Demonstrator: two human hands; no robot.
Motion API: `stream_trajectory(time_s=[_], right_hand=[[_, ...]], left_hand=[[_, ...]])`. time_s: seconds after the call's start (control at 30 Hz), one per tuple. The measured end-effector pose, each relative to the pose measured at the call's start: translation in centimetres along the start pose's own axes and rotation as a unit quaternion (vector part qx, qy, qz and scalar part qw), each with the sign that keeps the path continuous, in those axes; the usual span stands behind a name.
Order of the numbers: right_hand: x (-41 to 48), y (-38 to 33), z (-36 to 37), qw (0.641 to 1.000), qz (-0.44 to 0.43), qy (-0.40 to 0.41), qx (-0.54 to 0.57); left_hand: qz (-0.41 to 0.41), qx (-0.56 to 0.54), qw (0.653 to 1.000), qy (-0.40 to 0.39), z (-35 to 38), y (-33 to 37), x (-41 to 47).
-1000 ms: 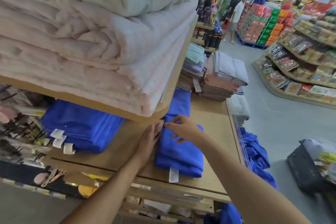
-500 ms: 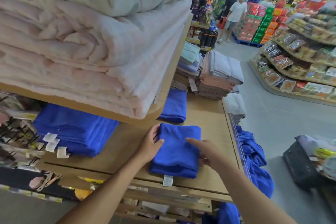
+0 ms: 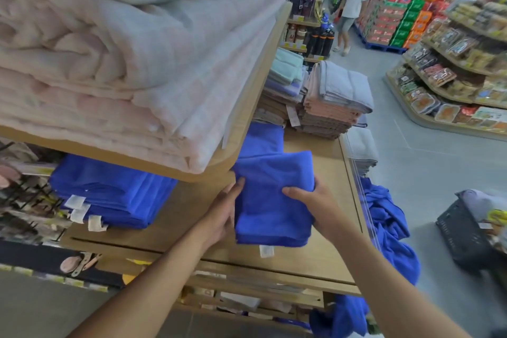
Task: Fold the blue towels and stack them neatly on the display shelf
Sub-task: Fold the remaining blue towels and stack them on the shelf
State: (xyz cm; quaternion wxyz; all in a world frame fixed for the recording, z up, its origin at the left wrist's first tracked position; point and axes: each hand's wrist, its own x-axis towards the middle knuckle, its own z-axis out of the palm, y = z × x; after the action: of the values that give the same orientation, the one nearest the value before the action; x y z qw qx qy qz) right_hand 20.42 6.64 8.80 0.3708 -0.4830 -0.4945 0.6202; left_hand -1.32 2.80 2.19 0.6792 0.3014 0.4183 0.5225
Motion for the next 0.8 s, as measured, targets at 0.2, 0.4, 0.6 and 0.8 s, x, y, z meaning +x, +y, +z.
stream_trajectory(time_s=[0.2,0.4,0.6,0.8], right_hand=[[4.1,-2.2,-1.8,0.998,0.028,-0.002,0.055],[11.6,-7.5,-0.3,0.994,0.026,-0.010,0.105],[16.7,-4.4,1.0,0.982,0.174,0.000,-0.076],[18.7,-1.1,0.3,0.992,0.109,0.054,-0.025]], left_hand=[[-0.066,0.033,0.997,0.001,1.2,1.6,1.1],[0.030,-0.049,0.993,0.106,2.0,8.5,5.5],[-0.099,-0.088,0.973,0.188,0.5,5.9,7.9],[-0.097,-0.095,0.962,0.238,0.3,4.6,9.1]])
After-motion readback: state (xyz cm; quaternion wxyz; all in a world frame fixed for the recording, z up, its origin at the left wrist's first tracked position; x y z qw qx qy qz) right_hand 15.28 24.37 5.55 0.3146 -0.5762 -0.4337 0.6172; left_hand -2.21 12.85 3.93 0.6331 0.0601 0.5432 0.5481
